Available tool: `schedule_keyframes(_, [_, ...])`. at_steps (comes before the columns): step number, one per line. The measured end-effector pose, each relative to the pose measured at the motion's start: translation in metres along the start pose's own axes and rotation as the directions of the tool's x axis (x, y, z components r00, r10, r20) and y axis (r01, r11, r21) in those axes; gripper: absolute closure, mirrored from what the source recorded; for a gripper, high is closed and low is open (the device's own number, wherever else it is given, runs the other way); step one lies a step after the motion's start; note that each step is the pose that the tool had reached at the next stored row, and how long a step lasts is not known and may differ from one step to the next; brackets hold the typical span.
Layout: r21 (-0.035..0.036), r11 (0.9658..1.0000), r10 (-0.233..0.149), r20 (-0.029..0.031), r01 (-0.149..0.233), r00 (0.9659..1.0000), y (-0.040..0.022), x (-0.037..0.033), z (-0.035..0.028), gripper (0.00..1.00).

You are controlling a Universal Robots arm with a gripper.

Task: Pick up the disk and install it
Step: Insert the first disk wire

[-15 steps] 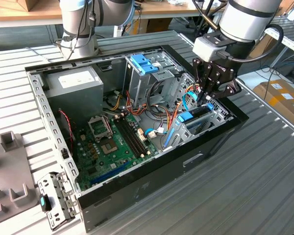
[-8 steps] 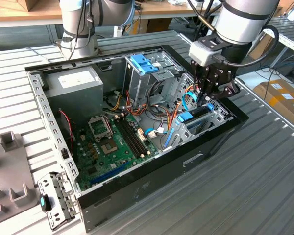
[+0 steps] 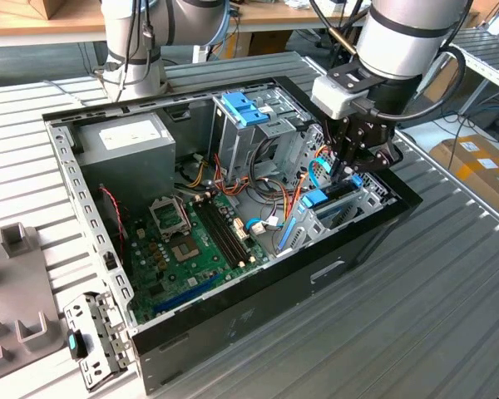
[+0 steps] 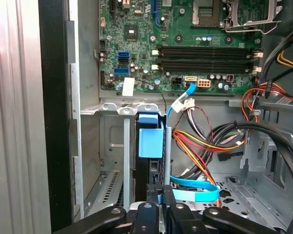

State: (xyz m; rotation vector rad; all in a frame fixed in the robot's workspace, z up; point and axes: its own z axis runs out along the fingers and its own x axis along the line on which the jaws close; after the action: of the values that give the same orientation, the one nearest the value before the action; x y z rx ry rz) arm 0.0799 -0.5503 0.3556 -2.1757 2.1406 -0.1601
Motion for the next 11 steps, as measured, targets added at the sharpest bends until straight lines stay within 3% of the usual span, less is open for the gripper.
schedule_keyframes(3, [0.0017,1.0000,0.004,0.0293,-0.004,0.9996,0.0001,0.0016,0.0000,0.84])
schedule_keyframes(5, [0.0022,1.0000,0.005,0.0401,-0.006,0.9992,0.0001,0.0053,0.0000,0.84])
schedule_keyframes(7, [0.0031,1.0000,0.006,0.0462,-0.006,0.9989,0.0004,0.0096,0.0001,0.84])
schedule_keyframes(8, [0.0038,1.0000,0.007,0.0524,-0.007,0.9986,0.0005,0.0104,0.0001,0.84])
schedule_keyframes(10, [0.0058,0.9999,0.010,0.0718,-0.010,0.9974,0.0012,0.0121,0.0001,0.84])
schedule_keyframes(11, [0.0066,0.9999,0.010,0.0782,-0.011,0.9969,0.0015,0.0130,0.0001,0.84])
